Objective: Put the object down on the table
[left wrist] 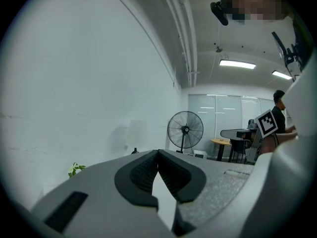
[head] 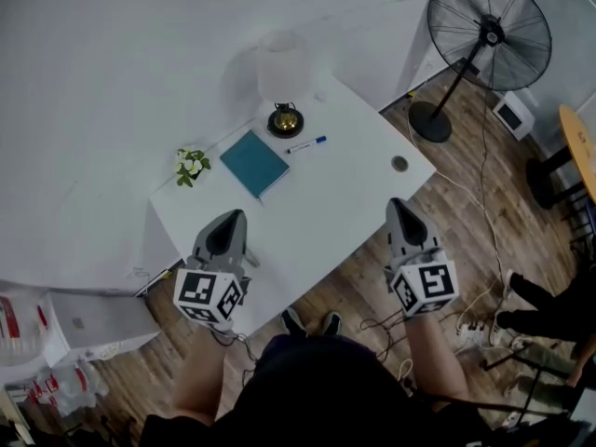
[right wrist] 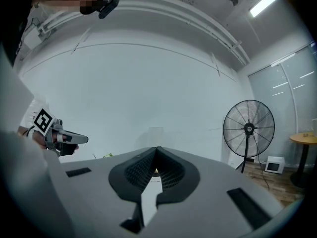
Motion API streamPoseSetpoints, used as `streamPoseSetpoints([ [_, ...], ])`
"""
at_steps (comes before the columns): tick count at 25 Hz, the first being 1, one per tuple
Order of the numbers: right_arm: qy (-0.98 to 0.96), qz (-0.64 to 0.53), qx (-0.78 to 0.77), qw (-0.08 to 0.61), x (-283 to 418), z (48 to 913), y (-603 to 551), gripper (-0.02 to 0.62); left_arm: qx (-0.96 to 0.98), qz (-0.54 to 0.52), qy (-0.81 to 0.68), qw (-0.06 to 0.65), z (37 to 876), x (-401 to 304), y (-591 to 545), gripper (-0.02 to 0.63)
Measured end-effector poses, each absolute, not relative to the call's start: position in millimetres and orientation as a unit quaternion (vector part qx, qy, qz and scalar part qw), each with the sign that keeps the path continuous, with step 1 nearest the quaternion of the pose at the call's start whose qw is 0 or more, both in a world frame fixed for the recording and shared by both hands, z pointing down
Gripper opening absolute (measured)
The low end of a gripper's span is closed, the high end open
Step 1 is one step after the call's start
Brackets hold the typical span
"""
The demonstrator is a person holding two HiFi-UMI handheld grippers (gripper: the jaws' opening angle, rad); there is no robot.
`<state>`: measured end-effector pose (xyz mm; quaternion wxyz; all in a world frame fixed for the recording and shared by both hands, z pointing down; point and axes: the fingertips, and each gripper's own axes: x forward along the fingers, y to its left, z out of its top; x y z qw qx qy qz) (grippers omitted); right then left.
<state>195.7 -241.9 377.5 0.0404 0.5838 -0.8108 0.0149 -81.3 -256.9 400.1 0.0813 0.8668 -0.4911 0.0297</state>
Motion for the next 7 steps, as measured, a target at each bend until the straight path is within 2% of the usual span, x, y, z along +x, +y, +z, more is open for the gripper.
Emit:
streamPoseSetpoints([
  [7, -0.808, 0.018, 0.588, 0.045, 192.3, 378.6, -249.9, 0.003, 0.869, 0.03, -0.488, 0.083, 404.4, -82.8, -267.2, 0.005],
])
